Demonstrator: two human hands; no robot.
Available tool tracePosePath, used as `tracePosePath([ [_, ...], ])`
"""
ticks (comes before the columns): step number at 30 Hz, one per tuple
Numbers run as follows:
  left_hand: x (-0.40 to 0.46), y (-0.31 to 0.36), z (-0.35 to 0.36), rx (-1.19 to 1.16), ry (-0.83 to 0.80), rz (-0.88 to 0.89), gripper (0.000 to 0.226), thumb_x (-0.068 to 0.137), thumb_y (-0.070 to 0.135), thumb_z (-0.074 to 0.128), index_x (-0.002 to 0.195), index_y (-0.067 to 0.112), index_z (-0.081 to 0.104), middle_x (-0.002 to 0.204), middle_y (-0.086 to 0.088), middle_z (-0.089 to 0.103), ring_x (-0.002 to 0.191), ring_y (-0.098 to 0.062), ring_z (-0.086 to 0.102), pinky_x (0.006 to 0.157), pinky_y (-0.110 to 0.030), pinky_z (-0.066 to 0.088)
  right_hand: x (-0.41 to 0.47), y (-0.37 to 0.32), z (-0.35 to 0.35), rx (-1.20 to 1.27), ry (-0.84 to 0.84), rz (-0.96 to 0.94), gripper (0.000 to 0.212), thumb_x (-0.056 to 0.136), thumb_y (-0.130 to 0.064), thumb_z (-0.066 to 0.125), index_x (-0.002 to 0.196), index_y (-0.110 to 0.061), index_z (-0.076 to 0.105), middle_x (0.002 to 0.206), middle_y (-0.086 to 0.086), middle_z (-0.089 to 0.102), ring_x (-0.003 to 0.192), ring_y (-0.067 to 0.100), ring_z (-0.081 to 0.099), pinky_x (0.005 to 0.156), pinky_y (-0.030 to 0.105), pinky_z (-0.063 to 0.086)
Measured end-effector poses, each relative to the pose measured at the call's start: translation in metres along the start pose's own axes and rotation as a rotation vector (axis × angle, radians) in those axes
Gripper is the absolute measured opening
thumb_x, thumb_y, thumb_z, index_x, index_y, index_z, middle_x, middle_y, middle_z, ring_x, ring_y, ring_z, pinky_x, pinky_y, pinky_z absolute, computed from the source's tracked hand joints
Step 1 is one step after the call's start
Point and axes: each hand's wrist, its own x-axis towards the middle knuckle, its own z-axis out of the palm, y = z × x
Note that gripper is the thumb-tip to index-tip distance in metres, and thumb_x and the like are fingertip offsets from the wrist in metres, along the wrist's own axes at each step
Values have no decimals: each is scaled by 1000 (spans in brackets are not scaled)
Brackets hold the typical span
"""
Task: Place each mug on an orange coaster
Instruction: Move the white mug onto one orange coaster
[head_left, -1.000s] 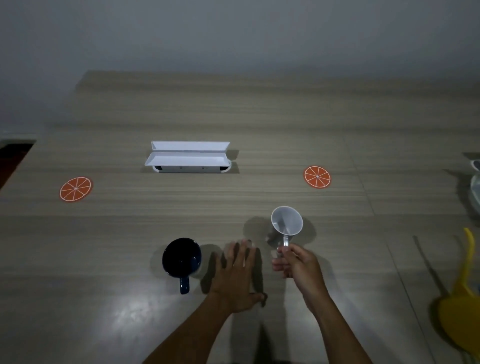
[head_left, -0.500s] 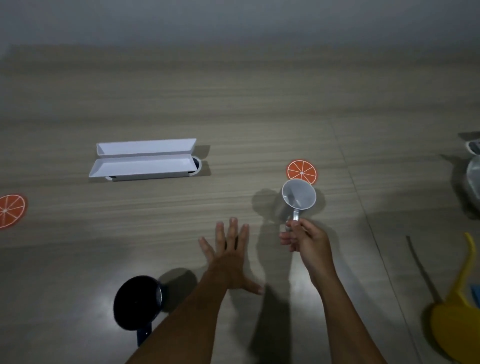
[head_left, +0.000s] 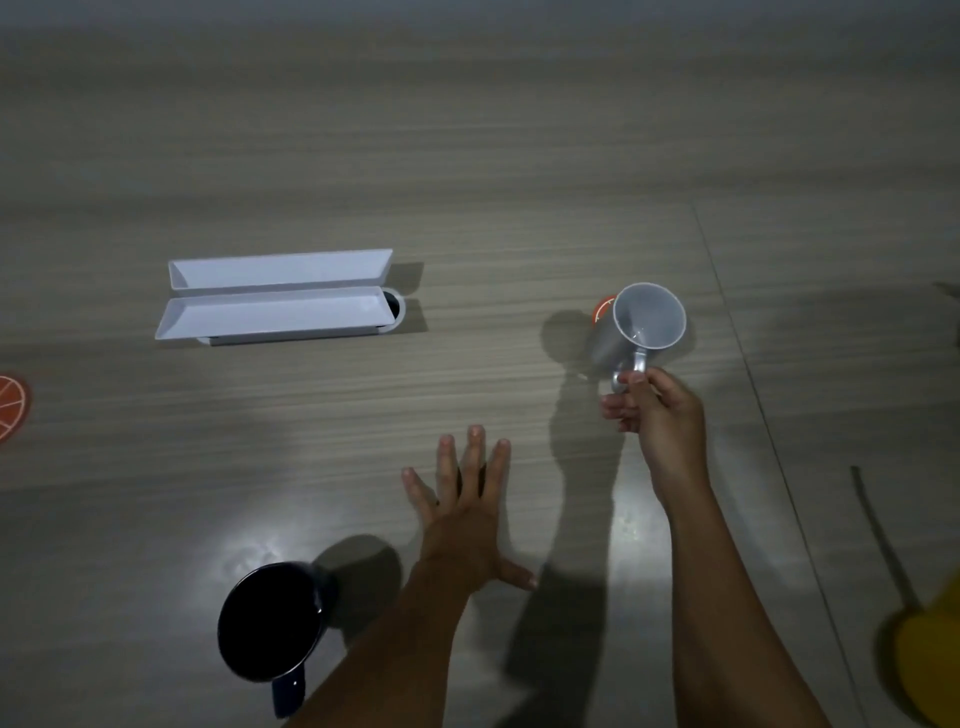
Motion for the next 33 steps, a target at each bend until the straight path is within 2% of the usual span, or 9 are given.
tracePosePath([
  [2,-1,1,4,27,67,-6,156,47,87,70,146,29,-36,154,-7,-47,138,-43,-44,104,-83,-12,11,-5,0,-14,6,-13,21,99,-18,53,89,-16,71,72,11,72,64,21,66,57,28,46],
  [6,-1,0,7,46,125,10,149,49,94,57,150,28,-30,158,-9,-40,141,-43,-39,106,-80,-10,30,-9,0,-40,12,-28,21,100,-19,52,89,-16,70,71,10,71,64,22,66,56,28,46],
  [9,-4,2,10,4,222,-4,134,55,98,44,157,28,-9,166,-8,-20,148,-39,-26,111,-76,-8,39,-8,1,-32,15,-23,21,99,-20,52,90,-15,70,72,11,71,66,24,66,54,27,46],
  [11,-2,3,13,-6,280,-8,126,60,99,38,158,29,-1,168,-6,-13,151,-37,-19,114,-73,-7,42,-6,2,-25,17,-17,21,99,-20,53,88,-18,70,75,12,71,65,24,66,53,24,46],
  [15,-1,4,15,-37,322,-9,114,69,95,37,158,33,2,169,-2,-9,152,-34,-16,116,-71,-4,46,1,3,-3,22,7,19,98,-19,54,91,-16,72,74,9,70,65,22,67,54,24,47],
  [18,-1,3,15,-55,333,-17,106,74,92,35,157,35,1,169,0,-10,153,-32,-16,116,-70,-4,48,5,3,10,28,11,18,99,-17,54,92,-15,71,75,12,70,64,22,66,54,23,48],
  [27,0,3,18,-56,359,-21,100,78,88,37,158,34,9,169,0,0,154,-32,-7,117,-71,1,57,5,1,65,60,-35,18,98,-15,53,95,-7,69,82,20,66,57,17,64,50,22,43],
  [33,0,3,19,-58,375,-19,98,80,87,38,158,33,12,169,-1,5,154,-32,-3,117,-70,2,64,10,0,19,57,-28,19,98,-18,53,94,-11,71,72,11,71,56,15,65,54,26,45],
])
